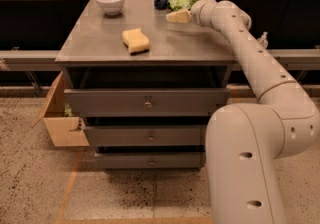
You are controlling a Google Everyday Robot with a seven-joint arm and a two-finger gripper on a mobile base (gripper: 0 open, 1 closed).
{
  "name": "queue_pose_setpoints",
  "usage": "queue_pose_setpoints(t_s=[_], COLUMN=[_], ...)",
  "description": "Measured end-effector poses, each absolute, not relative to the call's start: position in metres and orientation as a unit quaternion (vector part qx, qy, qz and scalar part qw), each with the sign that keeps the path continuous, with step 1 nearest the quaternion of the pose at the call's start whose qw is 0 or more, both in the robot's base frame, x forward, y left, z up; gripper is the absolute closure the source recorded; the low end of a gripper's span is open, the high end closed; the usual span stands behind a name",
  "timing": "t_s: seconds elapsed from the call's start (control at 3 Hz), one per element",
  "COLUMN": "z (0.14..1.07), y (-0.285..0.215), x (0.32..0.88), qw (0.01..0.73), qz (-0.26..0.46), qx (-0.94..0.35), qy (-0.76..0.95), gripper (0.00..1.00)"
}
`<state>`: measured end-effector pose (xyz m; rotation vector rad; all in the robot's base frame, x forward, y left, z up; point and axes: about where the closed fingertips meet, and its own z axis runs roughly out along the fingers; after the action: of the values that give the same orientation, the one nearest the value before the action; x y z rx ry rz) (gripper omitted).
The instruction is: Move green rice chip bag near sponge
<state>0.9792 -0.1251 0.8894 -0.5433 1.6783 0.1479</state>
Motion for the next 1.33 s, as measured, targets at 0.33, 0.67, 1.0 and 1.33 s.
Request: queue_pose_setpoints(t_s=[0.33, 0.67, 1.0, 1.33], z=[0.891, 0.887, 0.872, 0.865], y=[-0.124, -0.121, -0.114, -0.100], x=[0.991, 0.997, 0.998, 0.996], qw=[0.644, 0.640, 0.623, 0.614], qz=[0.061, 0.057, 0.061, 0.073], qx=[-0.242, -0.252, -0.265, -0.280], qy=[0.724, 0.723, 0.734, 0.734], gripper=[0.00, 0.00, 0.18, 0.41])
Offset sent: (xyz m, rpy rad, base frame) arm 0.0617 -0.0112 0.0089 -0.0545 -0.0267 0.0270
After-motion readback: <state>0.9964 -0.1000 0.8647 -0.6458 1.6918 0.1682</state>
